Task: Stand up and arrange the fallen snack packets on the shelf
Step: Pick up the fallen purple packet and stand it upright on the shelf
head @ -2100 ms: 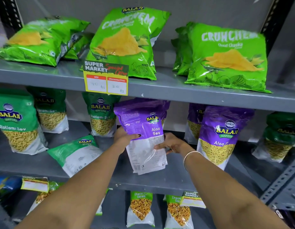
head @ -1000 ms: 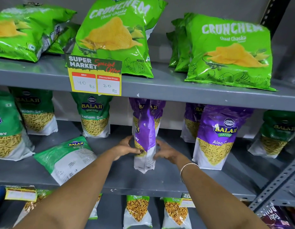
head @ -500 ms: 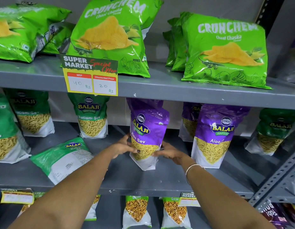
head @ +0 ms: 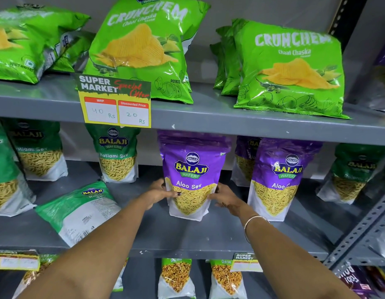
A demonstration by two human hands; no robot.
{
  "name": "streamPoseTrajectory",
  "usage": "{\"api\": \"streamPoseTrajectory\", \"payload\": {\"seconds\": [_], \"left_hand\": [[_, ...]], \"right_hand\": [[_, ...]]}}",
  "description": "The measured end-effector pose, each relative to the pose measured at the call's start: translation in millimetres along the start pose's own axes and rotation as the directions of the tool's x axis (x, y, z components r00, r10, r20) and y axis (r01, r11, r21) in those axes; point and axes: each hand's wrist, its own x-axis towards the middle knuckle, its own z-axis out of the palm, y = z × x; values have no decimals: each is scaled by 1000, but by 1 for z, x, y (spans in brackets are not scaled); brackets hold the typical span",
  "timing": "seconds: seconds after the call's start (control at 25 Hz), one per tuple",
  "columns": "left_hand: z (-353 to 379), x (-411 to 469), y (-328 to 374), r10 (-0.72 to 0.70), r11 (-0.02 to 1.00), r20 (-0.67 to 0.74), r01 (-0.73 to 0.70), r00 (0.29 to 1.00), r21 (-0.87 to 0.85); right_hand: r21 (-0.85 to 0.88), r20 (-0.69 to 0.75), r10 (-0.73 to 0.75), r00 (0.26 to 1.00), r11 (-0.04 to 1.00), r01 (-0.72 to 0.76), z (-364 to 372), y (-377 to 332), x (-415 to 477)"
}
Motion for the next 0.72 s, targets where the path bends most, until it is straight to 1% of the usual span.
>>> {"api": "streamPoseTrajectory", "payload": {"seconds": [0.08, 0.12, 0.2, 0.36, 0.48, 0.6, 0.64, 0.68, 0.72], "left_hand": [[1, -1, -2, 3, 1000, -26, -3, 1000, 0], [2, -3, -2, 1, 1000, -27, -1, 1000, -7], [4, -7, 0, -7, 1000, -22, 6, 1000, -16], [4, -11, 2, 3, 1000, -9, -3, 1000, 5], [3, -10, -1, -25, 1000, -4, 25, 1000, 1], [3, -11, -1, -35, 999, -2, 35, 999, -9], [4, -14, -1, -34, 999, 12, 34, 999, -5], [3, -17, 0, -27, 999, 33, 27, 999, 21], [3, -21, 2, -19, 998, 49, 16, 999, 62]], "right_hand": [[-4, 89, 17, 996, 1000, -17, -2, -1, -2], [-7, 128, -2, 992, 1000, 2, -3, -1, -2], [26, 159, -65, 985, 998, 61, 1, -2, -1], [32, 97, -127, 987, 992, 124, 8, 1, 6], [0, 75, -116, 990, 993, 116, 8, 3, 7], [36, 97, -128, 987, 992, 125, 6, -1, 4], [18, 123, -87, 989, 996, 85, 4, -3, 4], [-72, 153, 1, 988, 997, 10, 1, -3, 6], [-206, 171, 121, 978, 975, -84, -4, -1, 11]]}}
